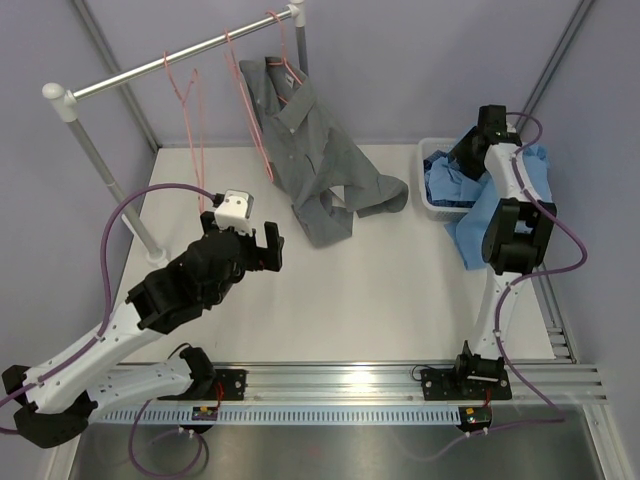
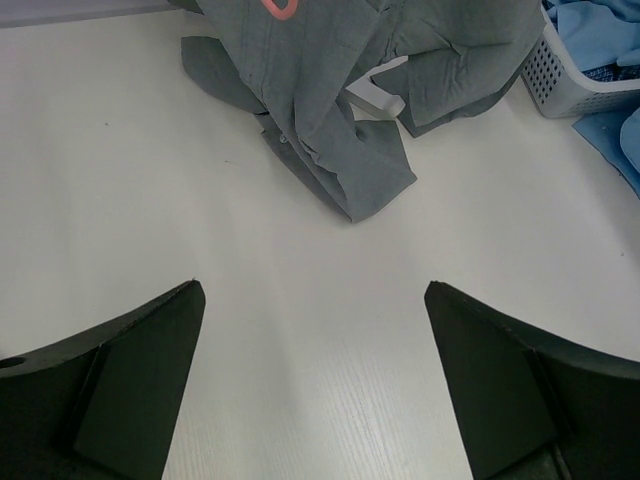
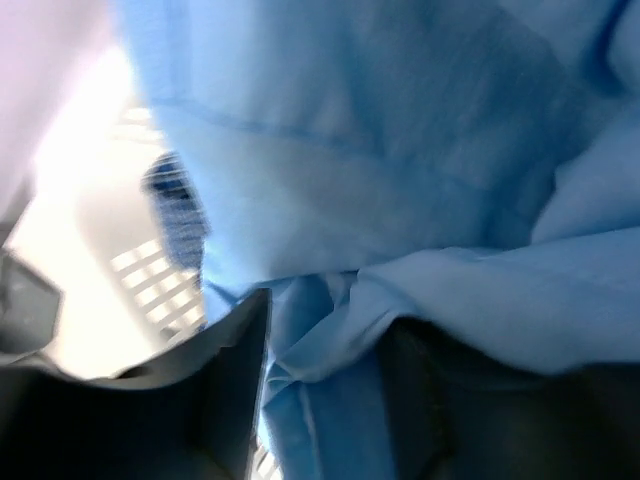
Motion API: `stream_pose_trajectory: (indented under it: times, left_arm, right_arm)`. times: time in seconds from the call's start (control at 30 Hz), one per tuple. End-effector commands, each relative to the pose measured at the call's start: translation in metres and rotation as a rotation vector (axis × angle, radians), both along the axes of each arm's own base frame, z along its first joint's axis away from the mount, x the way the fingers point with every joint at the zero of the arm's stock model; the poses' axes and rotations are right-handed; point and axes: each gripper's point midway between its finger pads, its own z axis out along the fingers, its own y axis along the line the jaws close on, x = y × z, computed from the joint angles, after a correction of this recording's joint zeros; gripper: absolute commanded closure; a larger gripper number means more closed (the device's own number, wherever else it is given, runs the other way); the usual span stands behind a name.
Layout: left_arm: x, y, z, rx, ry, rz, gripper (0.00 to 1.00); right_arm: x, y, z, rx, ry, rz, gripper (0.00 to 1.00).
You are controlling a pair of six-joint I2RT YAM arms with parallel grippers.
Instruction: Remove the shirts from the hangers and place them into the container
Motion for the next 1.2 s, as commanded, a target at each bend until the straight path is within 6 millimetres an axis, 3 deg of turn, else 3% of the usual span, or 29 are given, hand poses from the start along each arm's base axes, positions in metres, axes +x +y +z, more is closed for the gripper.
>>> stream_pose_trajectory:
  times: [0.0, 0.07, 0.1, 0.13, 0.23, 0.27, 0.3, 0.33, 0.37, 0.4, 0.43, 0.47, 0.53, 0.57, 0.63, 0.67, 0.77, 0.9, 1.07, 1.17]
  left_arm:
    - [0.002, 0.006, 0.025, -0.052, -0.053, 0.032, 0.01]
    - [0.002, 0.005, 0.026, -0.049, -0.054, 0.024, 0.01]
    - [0.002, 0.005, 0.029, -0.057, -0.059, 0.021, 0.01]
    - [0.001, 0.004, 0.029, -0.055, -0.057, 0.017, 0.01]
    - [0.0, 0.003, 0.03, -0.059, -0.058, 0.001, 0.01]
    - [-0.001, 0.002, 0.03, -0.058, -0.057, -0.006, 0.01]
    - [-0.001, 0.001, 0.031, -0.058, -0.058, -0.011, 0.01]
    - [-0.001, 0.001, 0.032, -0.059, -0.061, -0.015, 0.01]
    - [-0.002, 0.0, 0.033, -0.062, -0.061, -0.024, 0.01]
    - [-0.002, -0.001, 0.033, -0.063, -0.059, -0.029, 0.01]
    - [-0.003, -0.002, 0.033, -0.066, -0.056, -0.036, 0.01]
    - [-0.004, -0.005, 0.033, -0.07, -0.053, -0.051, 0.01]
    - [-0.005, -0.007, 0.029, -0.071, -0.044, -0.061, 0.01]
    - [-0.006, -0.009, 0.027, -0.073, -0.038, -0.072, 0.01]
    - [-0.007, -0.011, 0.024, -0.074, -0.03, -0.081, 0.01]
    - [-0.008, -0.013, 0.02, -0.071, -0.02, -0.09, 0.01]
    - [-0.01, -0.013, 0.018, -0.078, -0.013, -0.101, 0.01]
    - [-0.013, -0.01, 0.018, -0.089, -0.018, -0.098, 0.01]
    - [-0.017, -0.005, 0.015, -0.102, -0.02, -0.093, 0.01]
    - [-0.017, -0.002, 0.014, -0.105, -0.022, -0.086, 0.01]
  right_arm:
    - [-0.007, 0.001, 0.131, -0.094, -0.243, 0.071, 0.38]
    - [-0.015, -0.002, 0.164, -0.131, -0.297, 0.076, 0.33]
    - [-0.026, -0.002, 0.193, -0.158, -0.349, 0.083, 0.27]
    - [-0.033, -0.006, 0.205, -0.18, -0.366, 0.068, 0.25]
    - [-0.063, -0.013, 0.229, -0.216, -0.404, 0.031, 0.18]
    - [-0.074, -0.014, 0.21, -0.209, -0.363, 0.026, 0.17]
    - [-0.08, -0.015, 0.211, -0.182, -0.382, -0.006, 0.16]
    - [-0.097, -0.015, 0.227, -0.164, -0.428, -0.025, 0.16]
    - [-0.108, -0.026, 0.196, -0.117, -0.38, -0.089, 0.16]
    - [-0.125, -0.029, 0.203, -0.099, -0.406, -0.12, 0.16]
    - [-0.136, -0.035, 0.195, -0.089, -0.397, -0.153, 0.16]
    - [-0.151, -0.044, 0.159, -0.064, -0.328, -0.206, 0.16]
    - [-0.173, -0.049, 0.149, -0.078, -0.318, -0.241, 0.17]
    - [-0.186, -0.049, 0.121, -0.08, -0.259, -0.25, 0.17]
    - [-0.197, -0.048, 0.101, -0.075, -0.211, -0.268, 0.17]
    - [-0.205, -0.045, 0.081, -0.055, -0.157, -0.279, 0.17]
    - [-0.217, -0.041, 0.043, -0.01, -0.076, -0.324, 0.17]
    - [-0.223, -0.037, 0.008, 0.045, -0.006, -0.361, 0.17]
    - [-0.233, -0.035, -0.026, 0.068, 0.095, -0.394, 0.17]
    - [-0.24, -0.037, -0.036, 0.067, 0.135, -0.429, 0.19]
